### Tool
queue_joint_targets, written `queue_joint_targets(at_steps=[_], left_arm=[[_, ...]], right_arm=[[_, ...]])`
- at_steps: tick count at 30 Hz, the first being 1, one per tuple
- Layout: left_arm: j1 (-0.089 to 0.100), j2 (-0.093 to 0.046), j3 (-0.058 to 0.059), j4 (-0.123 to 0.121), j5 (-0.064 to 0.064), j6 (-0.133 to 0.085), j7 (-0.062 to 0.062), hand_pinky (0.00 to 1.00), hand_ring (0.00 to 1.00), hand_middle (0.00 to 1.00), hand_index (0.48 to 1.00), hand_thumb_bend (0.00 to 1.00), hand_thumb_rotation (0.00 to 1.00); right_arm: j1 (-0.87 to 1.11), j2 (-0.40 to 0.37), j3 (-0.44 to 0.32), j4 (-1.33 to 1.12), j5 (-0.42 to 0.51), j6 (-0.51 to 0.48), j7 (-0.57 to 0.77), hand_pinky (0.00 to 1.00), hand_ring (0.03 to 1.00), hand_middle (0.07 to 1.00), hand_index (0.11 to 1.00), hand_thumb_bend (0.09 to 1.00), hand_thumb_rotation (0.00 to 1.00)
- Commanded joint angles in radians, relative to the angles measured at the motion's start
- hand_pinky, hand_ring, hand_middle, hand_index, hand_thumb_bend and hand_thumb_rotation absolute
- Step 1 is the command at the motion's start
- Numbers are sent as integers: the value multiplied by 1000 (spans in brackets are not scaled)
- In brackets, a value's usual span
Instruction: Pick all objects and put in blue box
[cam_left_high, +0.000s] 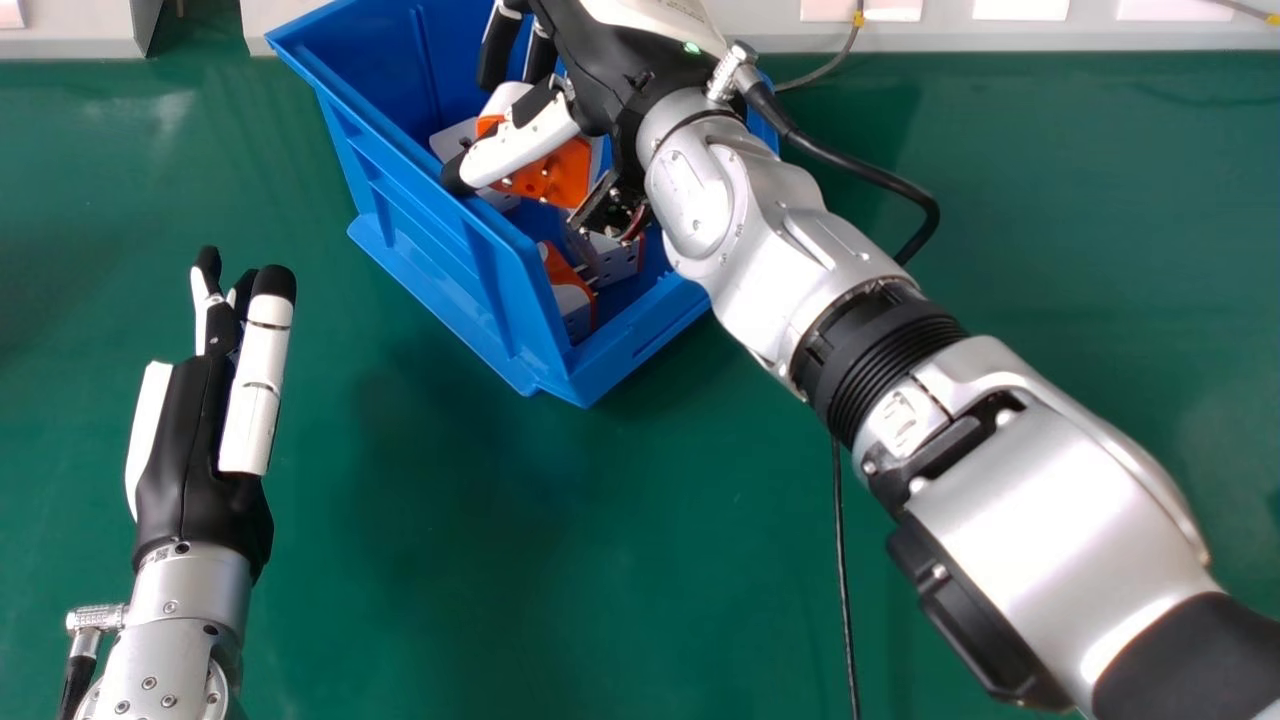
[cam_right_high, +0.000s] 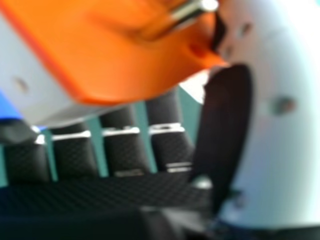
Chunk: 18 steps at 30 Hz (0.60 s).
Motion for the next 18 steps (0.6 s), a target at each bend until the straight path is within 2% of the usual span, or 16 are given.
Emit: queue_joint_targets(at_steps=[1, 4, 6, 12, 18], left_arm=[[8, 7, 5, -31, -9, -7, -4, 1000, 1000, 1000, 996, 510, 958], [12, 5, 7, -40, -14, 2, -6, 998, 1000, 999, 994, 508, 958], [13, 5, 7, -45, -13, 3, -6, 996, 1000, 998, 992, 508, 957], [17, 8, 1, -59, 3, 14, 2, 986, 1000, 996, 989, 508, 954], [20, 4, -5, -66, 12, 5, 8, 980, 1000, 994, 988, 509, 951]], right_arm=[[-19, 1, -8, 8, 10, 21, -24, 102, 154, 245, 469, 491, 152], [-19, 3, -8, 9, 20, 28, -30, 101, 155, 248, 469, 492, 151], [-18, 4, -10, 6, 26, 31, -33, 111, 166, 262, 470, 492, 152], [-12, -2, -17, -4, 40, 18, -38, 132, 190, 285, 470, 492, 152], [-7, -17, -34, -13, 65, 3, -41, 117, 174, 267, 470, 492, 152]])
